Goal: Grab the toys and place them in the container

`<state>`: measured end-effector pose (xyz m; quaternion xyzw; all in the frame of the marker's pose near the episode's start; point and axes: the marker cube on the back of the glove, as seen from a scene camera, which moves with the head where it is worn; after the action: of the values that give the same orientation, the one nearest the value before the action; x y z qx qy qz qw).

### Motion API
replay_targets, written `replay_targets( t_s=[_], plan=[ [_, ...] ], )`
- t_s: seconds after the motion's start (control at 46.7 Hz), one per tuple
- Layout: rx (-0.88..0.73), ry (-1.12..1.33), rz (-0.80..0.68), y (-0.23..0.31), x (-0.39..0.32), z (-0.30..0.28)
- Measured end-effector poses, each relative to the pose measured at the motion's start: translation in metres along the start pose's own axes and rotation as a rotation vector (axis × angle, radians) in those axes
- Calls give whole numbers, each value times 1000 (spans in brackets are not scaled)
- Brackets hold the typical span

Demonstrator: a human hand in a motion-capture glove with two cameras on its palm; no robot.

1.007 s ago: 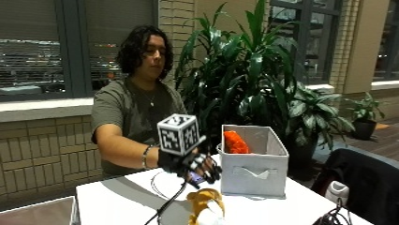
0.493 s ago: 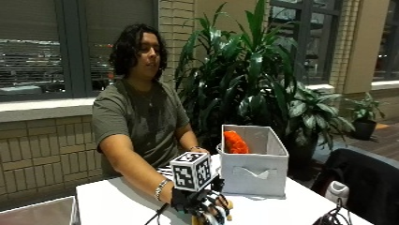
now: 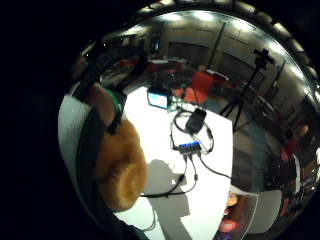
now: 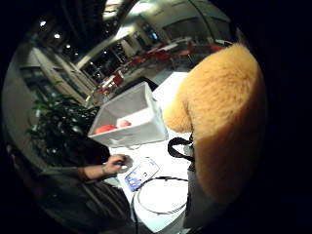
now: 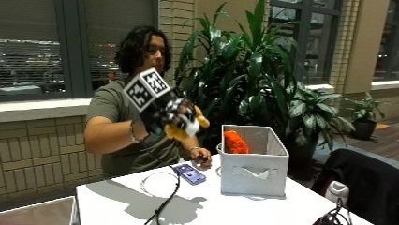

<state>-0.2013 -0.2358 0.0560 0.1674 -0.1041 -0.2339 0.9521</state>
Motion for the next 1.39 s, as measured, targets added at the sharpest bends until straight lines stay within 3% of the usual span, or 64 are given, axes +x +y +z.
replay_targets(
  t_s=[0.129, 0.279, 0.364, 0.429, 0.471, 0.579, 0.686, 0.75, 0.836, 1.007, 1.243, 1.393],
  plan=[
    [52, -45, -152, -21, -69, -58],
    [-4, -142, -384, -48, -169, -76],
    [-66, -246, -305, -74, -208, -67],
    [-84, -229, -324, -92, -224, -50],
    [-98, -159, -340, -102, -226, -35],
    [-229, -80, -145, -124, -229, -1],
    [-296, -89, -146, -125, -216, 19],
    [-275, -64, -195, -117, -200, 19],
    [-251, -33, -119, -101, -181, 11],
    [-225, 96, -130, -26, -127, 5],
    [-439, 51, 10, 85, -66, 11],
    [-494, 82, 72, 121, -43, 22]
  ],
)
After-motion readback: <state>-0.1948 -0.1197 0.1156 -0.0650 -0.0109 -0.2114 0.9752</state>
